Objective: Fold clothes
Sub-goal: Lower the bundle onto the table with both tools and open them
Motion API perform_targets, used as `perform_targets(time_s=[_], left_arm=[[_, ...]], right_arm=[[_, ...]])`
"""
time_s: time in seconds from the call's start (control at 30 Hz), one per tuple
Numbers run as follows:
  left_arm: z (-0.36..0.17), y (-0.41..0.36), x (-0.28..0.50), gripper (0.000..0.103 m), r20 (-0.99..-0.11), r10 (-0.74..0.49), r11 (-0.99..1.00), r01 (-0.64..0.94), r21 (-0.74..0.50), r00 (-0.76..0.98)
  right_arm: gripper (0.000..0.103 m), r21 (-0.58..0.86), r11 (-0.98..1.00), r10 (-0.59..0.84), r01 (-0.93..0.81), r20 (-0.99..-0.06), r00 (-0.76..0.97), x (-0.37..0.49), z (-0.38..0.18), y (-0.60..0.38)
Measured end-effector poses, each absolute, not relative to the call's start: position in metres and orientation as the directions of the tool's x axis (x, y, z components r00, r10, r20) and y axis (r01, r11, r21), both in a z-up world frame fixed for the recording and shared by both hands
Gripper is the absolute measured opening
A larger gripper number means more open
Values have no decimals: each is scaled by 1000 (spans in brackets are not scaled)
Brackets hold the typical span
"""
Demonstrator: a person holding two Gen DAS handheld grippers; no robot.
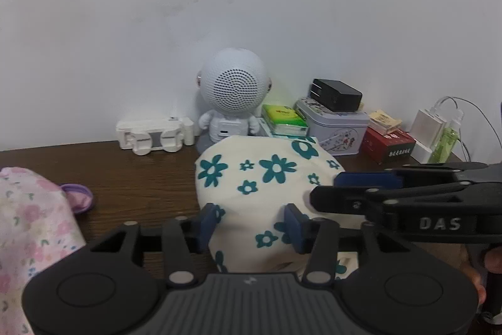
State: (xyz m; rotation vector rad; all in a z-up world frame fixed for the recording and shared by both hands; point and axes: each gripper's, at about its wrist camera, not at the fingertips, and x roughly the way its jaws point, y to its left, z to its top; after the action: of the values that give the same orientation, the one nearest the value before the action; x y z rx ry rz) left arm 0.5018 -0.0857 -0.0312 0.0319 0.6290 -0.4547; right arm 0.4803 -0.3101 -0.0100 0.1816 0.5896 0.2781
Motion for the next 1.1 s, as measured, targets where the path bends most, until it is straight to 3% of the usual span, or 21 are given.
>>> perform_targets(time_s=[0.07, 0.1, 0.17, 0.3, 0.67, 1.1], left_arm=[[-30, -79, 498, 78, -566, -371, 918, 381, -105, 736], [-29, -75, 496, 87, -562, -361, 924, 367, -107, 745], [-26, -67, 491, 93, -549, -359, 927, 358, -115, 755], [-23, -57, 474, 103, -518, -371, 922, 373, -106, 771], [-15, -33, 413, 103, -425, -341, 939, 324, -114, 839], [-22, -4, 348, 103, -517, -258, 965, 245, -95, 816]], right_arm=[[54, 250, 946, 310, -208, -506, 805, 476, -7, -311], [69, 252, 946, 308, -205, -497, 811, 473, -6, -312], [89, 246, 948, 302, -204, -480, 823, 467, -4, -313], [103, 231, 949, 300, -214, -454, 839, 456, 0, -309], [103, 268, 934, 333, -235, -420, 844, 426, 5, -289], [103, 179, 973, 210, -143, -451, 868, 350, 2, -268]])
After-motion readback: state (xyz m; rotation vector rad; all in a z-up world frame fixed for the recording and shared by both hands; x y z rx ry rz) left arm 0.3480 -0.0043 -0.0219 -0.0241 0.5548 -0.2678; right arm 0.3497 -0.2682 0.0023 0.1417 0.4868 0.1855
